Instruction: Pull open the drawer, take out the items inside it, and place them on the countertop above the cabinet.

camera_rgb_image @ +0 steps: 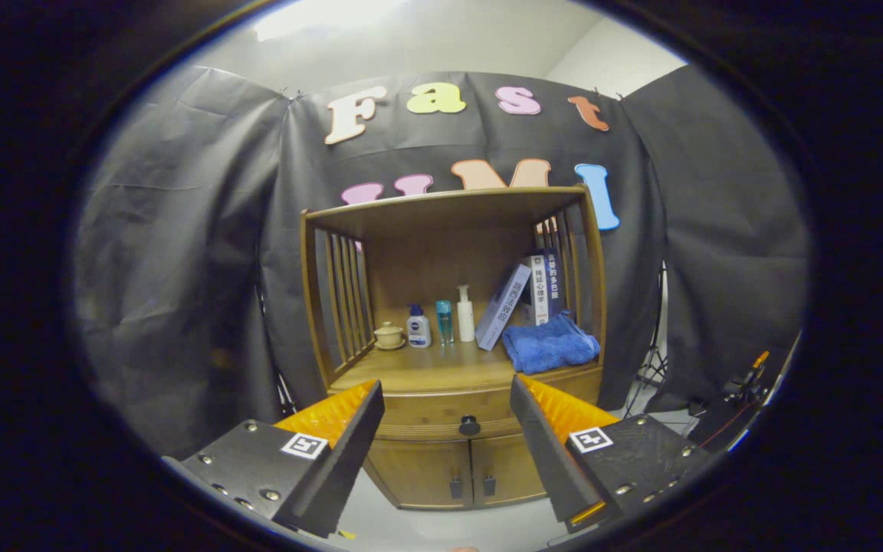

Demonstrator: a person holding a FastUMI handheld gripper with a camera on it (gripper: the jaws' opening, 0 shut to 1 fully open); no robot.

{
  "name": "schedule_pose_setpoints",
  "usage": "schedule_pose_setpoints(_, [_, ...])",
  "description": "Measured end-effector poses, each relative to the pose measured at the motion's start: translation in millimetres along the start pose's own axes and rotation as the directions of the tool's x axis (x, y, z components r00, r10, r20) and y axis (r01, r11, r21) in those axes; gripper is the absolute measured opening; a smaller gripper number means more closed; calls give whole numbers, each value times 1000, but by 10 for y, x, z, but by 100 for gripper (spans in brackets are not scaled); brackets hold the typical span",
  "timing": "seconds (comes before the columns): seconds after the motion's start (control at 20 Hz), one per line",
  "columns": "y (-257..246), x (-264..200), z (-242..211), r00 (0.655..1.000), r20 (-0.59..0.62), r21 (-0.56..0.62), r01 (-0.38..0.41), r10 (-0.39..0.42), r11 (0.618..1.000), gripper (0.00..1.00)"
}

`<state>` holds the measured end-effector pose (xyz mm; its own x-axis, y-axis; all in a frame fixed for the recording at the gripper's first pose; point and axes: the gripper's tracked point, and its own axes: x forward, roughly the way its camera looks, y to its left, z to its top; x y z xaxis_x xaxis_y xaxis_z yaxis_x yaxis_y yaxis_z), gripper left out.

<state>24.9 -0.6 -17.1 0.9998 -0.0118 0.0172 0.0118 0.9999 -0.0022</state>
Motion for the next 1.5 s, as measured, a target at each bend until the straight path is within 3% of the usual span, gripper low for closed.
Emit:
schedule_pose_setpoints(0.2, [-171, 522, -488, 998, -50, 13, 24, -24, 1000, 99])
schedule_pose_setpoints(0.85, [-279, 2016, -2054, 984, -175, -67, -6, -5, 998, 99])
schedule_pose_setpoints(1.05, [-398, 2277, -2390, 974, -225, -63, -9, -5, 998, 75])
schedule_pose_setpoints(1.1, [-339, 2331, -2453, 974, -227, -33, -39, 30, 999, 69])
schedule_pose_setpoints(1.2, [-310, 2271, -2386, 978, -204, -19, -36, 32, 999, 43])
schedule_pose_setpoints(1.35, [-342, 2322, -2385, 984, -175, -127, -24, 1, 992, 42])
schedule_pose_setpoints(1.5, [-334, 2294, -2377, 985, -172, -107, -35, 16, 994, 43])
